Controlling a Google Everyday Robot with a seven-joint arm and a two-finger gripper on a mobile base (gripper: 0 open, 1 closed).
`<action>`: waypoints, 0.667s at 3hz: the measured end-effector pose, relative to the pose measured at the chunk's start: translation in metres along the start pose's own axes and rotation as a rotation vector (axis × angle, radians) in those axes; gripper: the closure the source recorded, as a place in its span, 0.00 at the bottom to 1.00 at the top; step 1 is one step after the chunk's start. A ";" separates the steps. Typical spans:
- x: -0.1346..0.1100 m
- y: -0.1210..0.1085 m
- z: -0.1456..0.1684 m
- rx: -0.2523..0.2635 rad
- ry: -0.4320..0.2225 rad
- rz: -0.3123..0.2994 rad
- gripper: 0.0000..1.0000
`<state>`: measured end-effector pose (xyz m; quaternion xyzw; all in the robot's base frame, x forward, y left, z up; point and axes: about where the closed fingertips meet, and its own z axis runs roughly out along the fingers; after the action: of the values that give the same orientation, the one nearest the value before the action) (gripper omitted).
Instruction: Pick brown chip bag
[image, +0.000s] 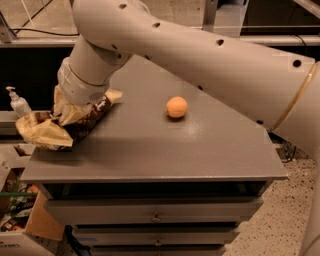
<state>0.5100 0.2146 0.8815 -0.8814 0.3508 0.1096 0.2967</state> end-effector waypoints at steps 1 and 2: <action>-0.015 -0.023 -0.011 0.043 -0.050 0.001 1.00; -0.017 -0.057 -0.041 0.135 -0.065 0.006 1.00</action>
Offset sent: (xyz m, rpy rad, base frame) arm 0.0570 0.0156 0.1189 0.2437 -0.0841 -0.0825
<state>0.5360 0.2319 0.9469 -0.8543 0.3504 0.1152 0.3662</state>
